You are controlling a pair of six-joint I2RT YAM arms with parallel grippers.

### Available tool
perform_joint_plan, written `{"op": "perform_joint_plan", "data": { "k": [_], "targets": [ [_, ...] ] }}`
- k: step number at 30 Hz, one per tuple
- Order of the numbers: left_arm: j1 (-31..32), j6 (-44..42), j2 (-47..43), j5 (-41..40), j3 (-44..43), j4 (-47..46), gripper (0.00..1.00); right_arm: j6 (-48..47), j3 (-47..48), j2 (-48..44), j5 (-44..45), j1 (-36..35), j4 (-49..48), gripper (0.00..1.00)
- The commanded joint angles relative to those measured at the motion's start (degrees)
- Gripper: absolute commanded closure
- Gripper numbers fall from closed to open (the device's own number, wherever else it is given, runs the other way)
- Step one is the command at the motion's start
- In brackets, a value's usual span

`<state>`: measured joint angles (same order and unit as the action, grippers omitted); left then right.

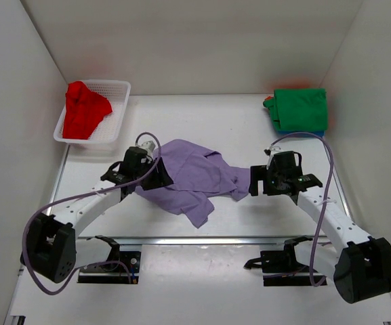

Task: Fold and stack the t-shirts
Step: Flatten out the tshirt

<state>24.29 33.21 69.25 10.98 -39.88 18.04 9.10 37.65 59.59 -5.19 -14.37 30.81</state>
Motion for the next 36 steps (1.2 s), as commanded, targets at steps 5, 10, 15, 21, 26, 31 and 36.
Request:
{"op": "perform_joint_plan", "data": {
  "k": [5,10,15,21,26,31,36],
  "targets": [
    [5.4,3.35,3.17,-0.7,4.19,0.76,0.38,1.53,0.84,4.82,0.71,-0.05,-4.97,0.11],
    [10.94,6.6,5.79,-1.84,6.04,2.79,0.3,2.41,1.29,8.34,0.88,1.72,-6.37,0.11],
    [11.82,8.88,8.18,-2.36,8.93,-0.28,0.17,4.52,2.34,12.47,-0.34,0.75,-8.04,0.11],
    [11.3,8.98,11.77,-3.07,9.47,-2.48,0.54,9.79,1.99,17.48,-3.5,-0.48,-12.96,0.16],
    [11.75,9.77,12.13,-2.81,11.14,-4.33,1.0,13.39,1.02,22.04,-6.67,-3.12,-18.75,0.24],
    [10.08,8.01,9.34,-3.86,10.17,-1.26,1.0,13.23,1.98,24.43,-6.68,-1.81,-21.49,0.95],
    [1.92,2.31,2.82,-3.08,-0.77,7.78,1.0,8.31,9.79,20.32,-3.0,-0.4,-14.39,1.0]
  ]
}}
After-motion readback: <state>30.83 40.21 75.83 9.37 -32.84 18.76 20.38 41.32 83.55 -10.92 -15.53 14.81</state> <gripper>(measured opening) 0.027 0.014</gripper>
